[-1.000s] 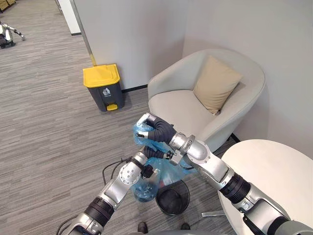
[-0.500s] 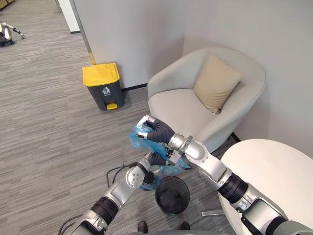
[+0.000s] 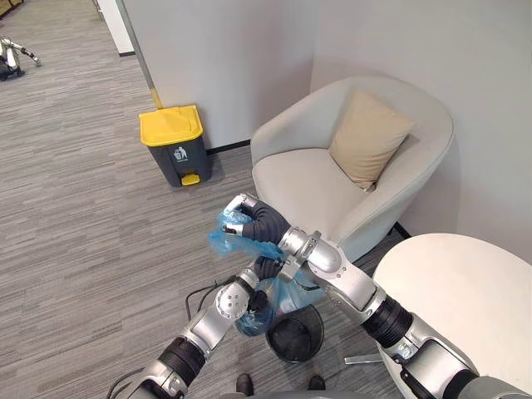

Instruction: Gather rubbish on tea table into small bin, then transfer packed bag to large trash can.

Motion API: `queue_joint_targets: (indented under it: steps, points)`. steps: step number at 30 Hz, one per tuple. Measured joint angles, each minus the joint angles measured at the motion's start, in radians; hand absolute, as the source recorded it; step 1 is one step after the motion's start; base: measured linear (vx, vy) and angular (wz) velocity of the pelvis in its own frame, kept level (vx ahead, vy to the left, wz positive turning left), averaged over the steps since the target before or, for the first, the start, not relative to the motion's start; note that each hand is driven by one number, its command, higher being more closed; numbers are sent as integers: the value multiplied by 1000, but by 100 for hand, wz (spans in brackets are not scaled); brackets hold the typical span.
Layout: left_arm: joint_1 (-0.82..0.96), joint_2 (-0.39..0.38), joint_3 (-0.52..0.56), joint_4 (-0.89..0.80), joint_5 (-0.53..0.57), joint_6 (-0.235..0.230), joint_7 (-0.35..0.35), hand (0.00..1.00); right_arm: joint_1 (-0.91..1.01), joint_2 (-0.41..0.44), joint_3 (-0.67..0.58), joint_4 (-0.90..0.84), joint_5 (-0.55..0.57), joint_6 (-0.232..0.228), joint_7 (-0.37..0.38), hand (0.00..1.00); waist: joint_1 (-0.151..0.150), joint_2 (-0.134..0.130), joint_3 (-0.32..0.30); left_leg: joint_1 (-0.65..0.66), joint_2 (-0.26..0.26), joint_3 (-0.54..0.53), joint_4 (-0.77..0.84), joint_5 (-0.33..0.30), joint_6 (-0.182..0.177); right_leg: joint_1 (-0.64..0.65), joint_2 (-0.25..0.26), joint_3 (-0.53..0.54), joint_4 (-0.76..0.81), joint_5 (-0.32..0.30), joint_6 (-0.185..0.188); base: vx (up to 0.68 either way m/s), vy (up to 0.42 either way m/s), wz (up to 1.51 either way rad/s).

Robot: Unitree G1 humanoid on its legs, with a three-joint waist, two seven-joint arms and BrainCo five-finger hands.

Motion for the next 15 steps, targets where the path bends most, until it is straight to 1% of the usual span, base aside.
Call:
queue_joint_targets:
  steps: [1,2,4,5,7,11,13,14,15]
  points:
    - [8,-2,5,0,0,1,-1,100,6,1,0,0,-15,-1,1,100,0,0,0,0,0,0,0,0,0,0,-1,0,0,0,0,0,0,0]
    - [13,-2,6,0,0,3,-2,100,11,1,0,0,-22,-2,1,0,0,0,1,0,0,0,0,0,0,0,-2,0,0,0,0,0,0,0]
    - [18,-4,15,0,0,10,-10,100,21,2,-2,0,-56,-5,1,0,0,-1,1,0,5,0,-2,0,0,0,-4,0,0,0,1,0,0,0]
    - [31,-9,39,-9,-2,18,-17,100,36,6,-5,0,-90,-23,1,0,0,-2,2,0,6,0,-5,0,0,0,-5,0,1,-3,5,0,0,0]
    - [43,-8,52,-21,-7,20,-18,100,50,7,-10,0,-133,-39,1,0,0,-3,3,0,6,0,-6,0,0,0,-5,0,1,-4,5,0,0,0]
    - [55,-15,86,-40,-8,20,-18,100,75,0,-32,-1,-228,-50,-2,0,1,-6,4,0,7,0,-6,0,0,1,-5,-1,1,-4,6,0,0,0]
    - [72,-16,120,-69,-8,20,-17,100,87,-16,-33,-1,-313,-70,-8,0,0,-11,8,0,8,-1,-6,0,0,1,-5,-1,1,-4,6,0,0,0]
    - [76,-16,125,-74,-8,20,-17,100,88,-22,-33,-1,-330,-74,-8,0,-1,-13,9,0,8,-1,-6,0,0,1,-5,-1,1,-4,6,0,0,0]
    - [82,-16,137,-78,-8,20,-17,100,89,-40,-36,-4,-375,-81,-15,0,0,-20,13,0,8,-1,-6,0,0,1,-4,-1,1,-4,5,0,0,0]
